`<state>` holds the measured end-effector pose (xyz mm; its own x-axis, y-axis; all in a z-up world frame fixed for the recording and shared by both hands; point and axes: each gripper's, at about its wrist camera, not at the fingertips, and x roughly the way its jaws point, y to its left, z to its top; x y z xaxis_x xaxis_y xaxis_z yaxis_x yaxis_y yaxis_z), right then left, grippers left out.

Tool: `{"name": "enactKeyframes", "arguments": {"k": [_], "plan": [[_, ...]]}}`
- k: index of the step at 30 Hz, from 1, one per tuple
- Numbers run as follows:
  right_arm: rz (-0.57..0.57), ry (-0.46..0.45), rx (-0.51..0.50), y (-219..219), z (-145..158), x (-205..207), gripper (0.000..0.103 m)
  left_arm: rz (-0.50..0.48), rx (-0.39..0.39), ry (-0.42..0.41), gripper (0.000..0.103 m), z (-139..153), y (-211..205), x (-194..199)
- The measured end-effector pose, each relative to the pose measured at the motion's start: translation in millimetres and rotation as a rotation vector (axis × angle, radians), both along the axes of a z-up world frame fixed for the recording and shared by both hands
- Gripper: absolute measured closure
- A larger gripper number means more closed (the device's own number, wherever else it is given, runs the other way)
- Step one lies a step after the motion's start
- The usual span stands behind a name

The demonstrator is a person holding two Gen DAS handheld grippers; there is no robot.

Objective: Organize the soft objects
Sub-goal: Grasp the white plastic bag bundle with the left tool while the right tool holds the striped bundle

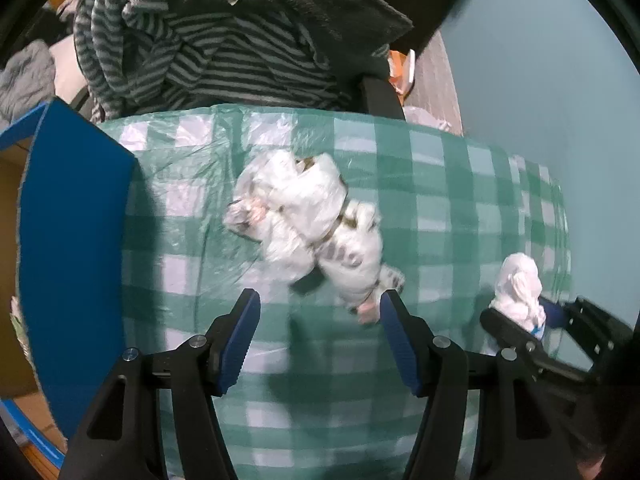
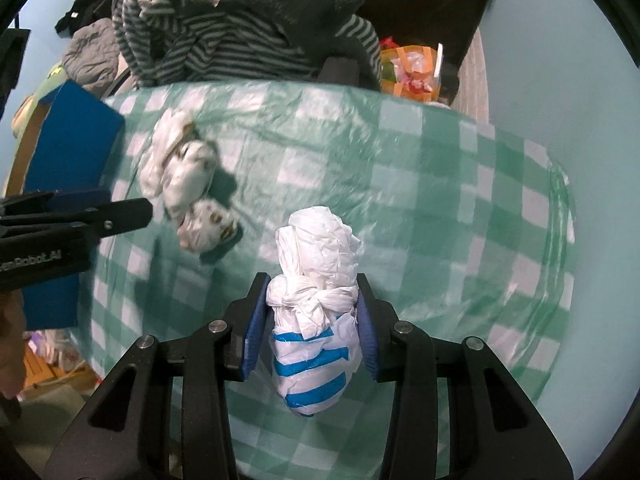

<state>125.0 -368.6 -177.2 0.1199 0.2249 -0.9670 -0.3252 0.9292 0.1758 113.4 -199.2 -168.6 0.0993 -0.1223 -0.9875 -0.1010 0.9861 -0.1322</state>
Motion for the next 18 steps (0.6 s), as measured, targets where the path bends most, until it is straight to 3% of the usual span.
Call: {"name": "enactKeyframes", "arguments": {"k": [2, 9, 18], "plan": [[0.002, -0.002, 0.006, -2, 0, 7, 0.063, 0.04, 0.009, 0.003, 0.029, -2, -3, 6], [0.009, 0.0, 0.019, -3, -1, 20, 0.063, 0.092, 0.052, 0.041, 0.029, -20, -12, 26], [0.007, 0.01, 0.039, -8, -3, 28, 0.063, 0.091, 0.116, 0.094, 0.029, -48, -11, 44]]}}
